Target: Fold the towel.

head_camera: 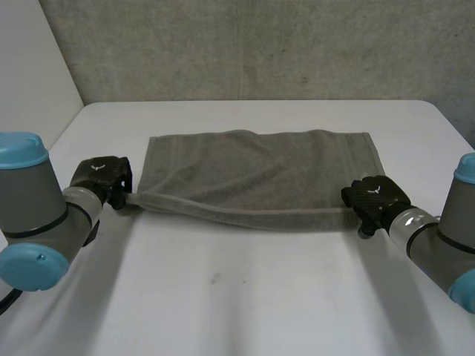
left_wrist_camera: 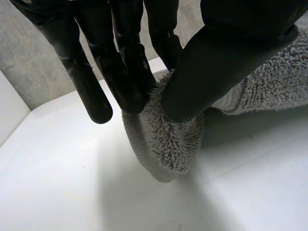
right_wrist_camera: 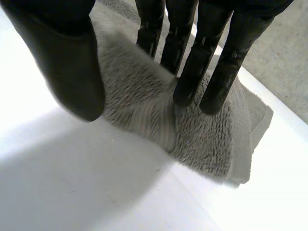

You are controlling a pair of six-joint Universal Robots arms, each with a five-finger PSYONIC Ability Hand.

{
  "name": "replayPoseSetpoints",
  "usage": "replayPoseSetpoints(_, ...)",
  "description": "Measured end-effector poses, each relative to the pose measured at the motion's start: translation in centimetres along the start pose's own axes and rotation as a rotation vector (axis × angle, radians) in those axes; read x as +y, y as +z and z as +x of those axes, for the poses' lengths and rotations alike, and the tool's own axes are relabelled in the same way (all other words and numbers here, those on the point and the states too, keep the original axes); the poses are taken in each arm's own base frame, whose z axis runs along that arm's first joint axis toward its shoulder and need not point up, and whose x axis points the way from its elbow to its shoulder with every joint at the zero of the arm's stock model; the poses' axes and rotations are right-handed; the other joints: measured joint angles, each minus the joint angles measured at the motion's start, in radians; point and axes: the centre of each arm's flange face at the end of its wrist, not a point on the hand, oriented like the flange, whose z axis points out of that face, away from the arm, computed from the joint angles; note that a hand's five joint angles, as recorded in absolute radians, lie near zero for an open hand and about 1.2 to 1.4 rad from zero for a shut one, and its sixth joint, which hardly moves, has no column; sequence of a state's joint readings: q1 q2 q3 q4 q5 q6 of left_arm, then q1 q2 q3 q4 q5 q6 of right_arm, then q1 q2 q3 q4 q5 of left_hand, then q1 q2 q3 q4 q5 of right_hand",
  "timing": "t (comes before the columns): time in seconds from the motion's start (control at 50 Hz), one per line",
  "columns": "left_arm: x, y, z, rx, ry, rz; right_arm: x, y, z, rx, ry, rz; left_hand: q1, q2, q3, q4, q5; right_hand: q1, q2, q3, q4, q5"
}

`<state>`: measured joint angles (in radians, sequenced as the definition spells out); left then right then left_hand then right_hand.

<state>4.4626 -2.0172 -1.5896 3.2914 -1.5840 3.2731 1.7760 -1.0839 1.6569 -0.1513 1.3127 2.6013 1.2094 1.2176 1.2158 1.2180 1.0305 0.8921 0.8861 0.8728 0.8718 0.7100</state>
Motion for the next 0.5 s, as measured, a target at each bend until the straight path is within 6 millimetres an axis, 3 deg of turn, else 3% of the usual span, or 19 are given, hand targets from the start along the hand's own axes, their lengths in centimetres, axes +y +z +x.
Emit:
replayPoseSetpoints(0.08,0.1,-0.1,0.0,0.001,0.000,-0.004,-0.9,-0.2,0.3,-0.007,-0.044,0.026,0.000,0.000,0.000,0.000,0.000,0.399,0.393,0.405,0.406,0.403)
replayPoseSetpoints(0.16,0.2,-0.1,0.0,0.002,0.000,-0.006,-1.5,-0.6,0.2,-0.031,-0.102,0.041,0.000,0.000,0.000,0.000,0.000,0.391,0.381,0.398,0.411,0.405)
replayPoseSetpoints(0.3,0.2,-0.1,0.0,0.002,0.000,-0.008,-1.9,-1.8,-0.9,-0.187,-0.276,-0.017,0.000,0.000,0.000,0.000,0.000,0.059,0.077,0.081,0.087,0.065)
replayPoseSetpoints(0.36,0.3,-0.1,0.1,0.002,0.000,-0.009,-2.3,-2.2,-0.9,-0.249,-0.360,-0.041,0.000,0.000,0.000,0.000,0.000,-0.288,-0.274,-0.268,-0.264,-0.296)
replayPoseSetpoints(0.5,0.4,0.0,0.1,0.003,0.001,-0.014,-3.3,-1.5,0.0,-0.216,-0.403,0.004,0.000,0.000,0.000,0.000,0.000,-0.386,-0.364,-0.361,-0.352,-0.403)
